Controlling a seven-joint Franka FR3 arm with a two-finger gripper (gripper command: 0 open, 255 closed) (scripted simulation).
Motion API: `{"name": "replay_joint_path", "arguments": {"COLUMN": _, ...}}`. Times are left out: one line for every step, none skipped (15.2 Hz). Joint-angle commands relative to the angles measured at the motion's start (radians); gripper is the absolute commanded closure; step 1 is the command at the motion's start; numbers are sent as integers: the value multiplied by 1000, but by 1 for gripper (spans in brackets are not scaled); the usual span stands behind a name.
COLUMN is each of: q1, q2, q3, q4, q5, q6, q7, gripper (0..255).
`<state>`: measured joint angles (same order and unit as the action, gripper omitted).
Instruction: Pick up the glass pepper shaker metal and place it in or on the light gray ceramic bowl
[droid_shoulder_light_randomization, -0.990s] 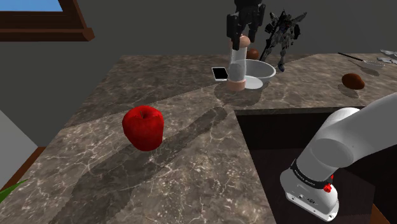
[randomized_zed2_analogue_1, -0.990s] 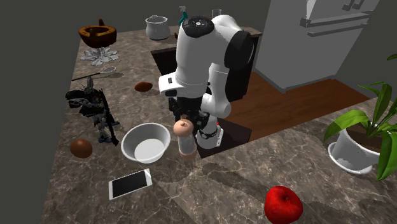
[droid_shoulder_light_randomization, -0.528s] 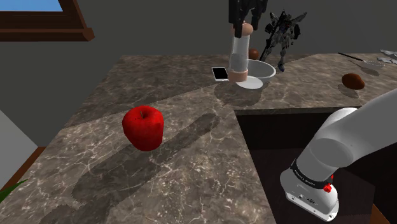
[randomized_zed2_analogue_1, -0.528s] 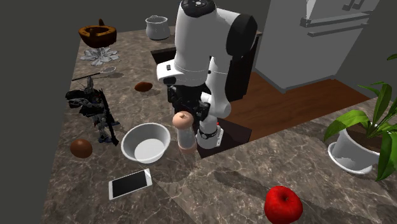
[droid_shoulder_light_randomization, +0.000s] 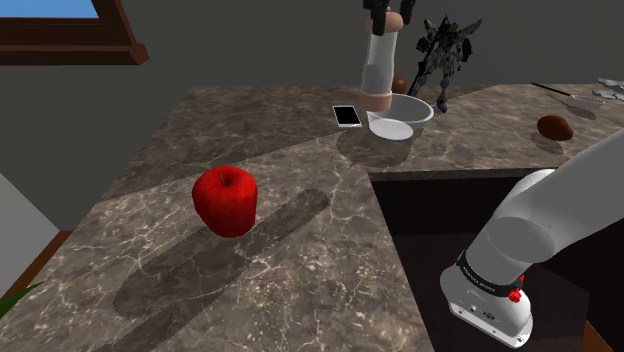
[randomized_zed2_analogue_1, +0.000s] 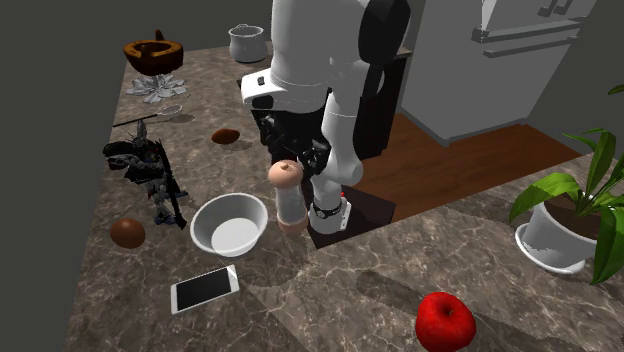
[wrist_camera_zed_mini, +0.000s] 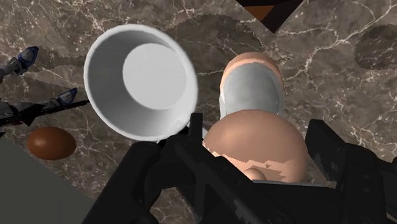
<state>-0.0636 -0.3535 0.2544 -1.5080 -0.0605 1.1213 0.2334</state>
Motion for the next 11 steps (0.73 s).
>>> {"name": "replay_joint_path", "arguments": {"q1": -1, "q2": 12, "q3": 2, "q4": 29, "q5": -3, "q6": -17, "q7": 1, "gripper": 255}}
{"name": "replay_joint_path", "arguments": {"q1": -8, "q2": 18, "q3": -14, "q4": 46, "q5": -12, "q6": -27, "q7": -26, "gripper": 255}}
{"name": "replay_joint_path", "arguments": {"q1": -15, "q2": 25, "q3": -31, "q4": 65, "q5": -21, "q6": -36, "q7": -53, "gripper": 255}}
{"name": "replay_joint_path", "arguments": {"q1": -22, "q2": 33, "q3": -47, "q4": 85, "q5": -30, "q6": -45, "q7": -80, "gripper": 255}}
{"name": "replay_joint_path", "arguments": {"q1": -29, "q2": 43, "q3": -64, "q4": 106, "q5": -39, "q6": -55, "q7": -107, "gripper": 255}}
{"name": "replay_joint_path", "arguments": {"q1": -37, "q2": 54, "q3": -80, "q4": 130, "q5": -48, "q6": -65, "q7": -134, "gripper": 255}}
{"name": "replay_joint_path", "arguments": {"q1": -44, "q2": 66, "q3": -96, "q4": 155, "q5": -57, "q6": -75, "q7": -162, "gripper": 255}}
{"name": "replay_joint_path", "arguments": {"q1": -52, "q2": 80, "q3": -111, "q4": 182, "q5": -65, "q6": -85, "q7": -189, "gripper": 255}}
{"name": "replay_joint_path", "arguments": {"q1": -59, "q2": 95, "q3": -127, "q4": 211, "q5": -74, "q6": -96, "q7": -217, "gripper": 255}}
{"name": "replay_joint_path", "arguments": {"q1": -67, "q2": 112, "q3": -142, "q4": 242, "q5": -82, "q6": -107, "q7": -245, "gripper": 255}}
{"name": "replay_joint_path", "arguments": {"q1": -75, "q2": 131, "q3": -157, "q4": 276, "q5": -90, "q6": -119, "q7": -274, "gripper": 255}}
